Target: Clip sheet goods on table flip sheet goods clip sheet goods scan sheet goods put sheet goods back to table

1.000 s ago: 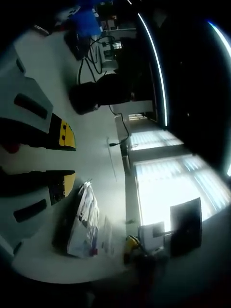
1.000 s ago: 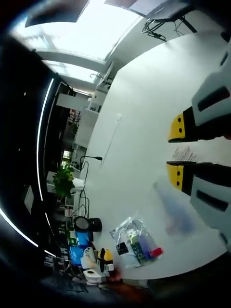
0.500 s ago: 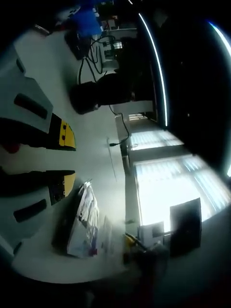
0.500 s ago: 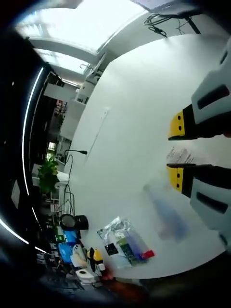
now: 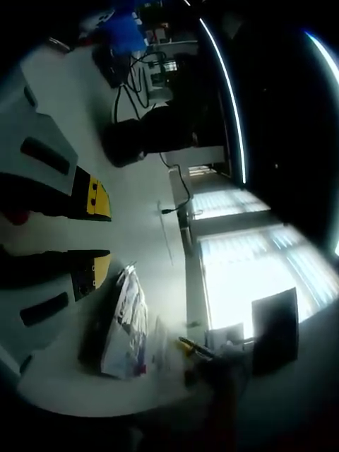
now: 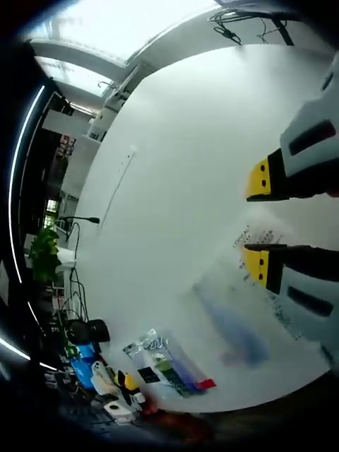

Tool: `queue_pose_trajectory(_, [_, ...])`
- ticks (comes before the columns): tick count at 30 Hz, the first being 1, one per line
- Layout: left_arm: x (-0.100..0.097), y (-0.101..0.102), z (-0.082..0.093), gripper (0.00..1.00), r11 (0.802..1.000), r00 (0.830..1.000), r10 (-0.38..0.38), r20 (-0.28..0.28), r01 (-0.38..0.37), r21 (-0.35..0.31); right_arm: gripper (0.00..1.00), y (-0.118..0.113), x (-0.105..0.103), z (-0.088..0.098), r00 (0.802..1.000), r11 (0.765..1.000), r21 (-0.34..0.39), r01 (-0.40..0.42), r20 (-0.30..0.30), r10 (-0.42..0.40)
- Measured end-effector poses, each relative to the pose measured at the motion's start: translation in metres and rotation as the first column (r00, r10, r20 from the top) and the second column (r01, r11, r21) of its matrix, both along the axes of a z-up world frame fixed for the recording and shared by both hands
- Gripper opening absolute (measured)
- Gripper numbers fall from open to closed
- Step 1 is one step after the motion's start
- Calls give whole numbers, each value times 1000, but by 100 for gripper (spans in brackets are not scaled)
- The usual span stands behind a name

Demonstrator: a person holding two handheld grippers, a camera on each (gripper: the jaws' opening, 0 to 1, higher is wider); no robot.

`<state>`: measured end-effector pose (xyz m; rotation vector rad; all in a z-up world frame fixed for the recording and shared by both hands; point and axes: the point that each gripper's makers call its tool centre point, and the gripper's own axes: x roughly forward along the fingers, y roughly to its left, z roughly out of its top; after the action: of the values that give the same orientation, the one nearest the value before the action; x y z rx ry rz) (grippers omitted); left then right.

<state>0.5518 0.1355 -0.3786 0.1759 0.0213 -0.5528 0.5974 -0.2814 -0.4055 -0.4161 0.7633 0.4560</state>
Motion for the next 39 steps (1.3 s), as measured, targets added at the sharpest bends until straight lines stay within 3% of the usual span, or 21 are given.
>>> queue_pose_trajectory(8, [0,0,0,9,1000,1000,0,0,0,0,26,1,0,-11,994,998,-12,-61,-93,60])
queue_pose_trajectory(17, [0,0,0,9,1000,1000,-3,0,3,1,26,0,4,-17,990,998,20,-60,-126,62])
queue_pose_trajectory(20, [0,0,0,9,1000,1000,-3,0,3,2,26,0,4,-17,990,997,-5,-79,-117,78])
queue_pose_trajectory(25, [0,-1,0,9,1000,1000,-3,0,3,4,20,5,2,-18,983,993,-26,-113,-150,108])
queue_pose_trajectory(39, [0,-1,0,9,1000,1000,-3,1,3,4,30,-3,3,-22,978,997,35,-66,-197,71])
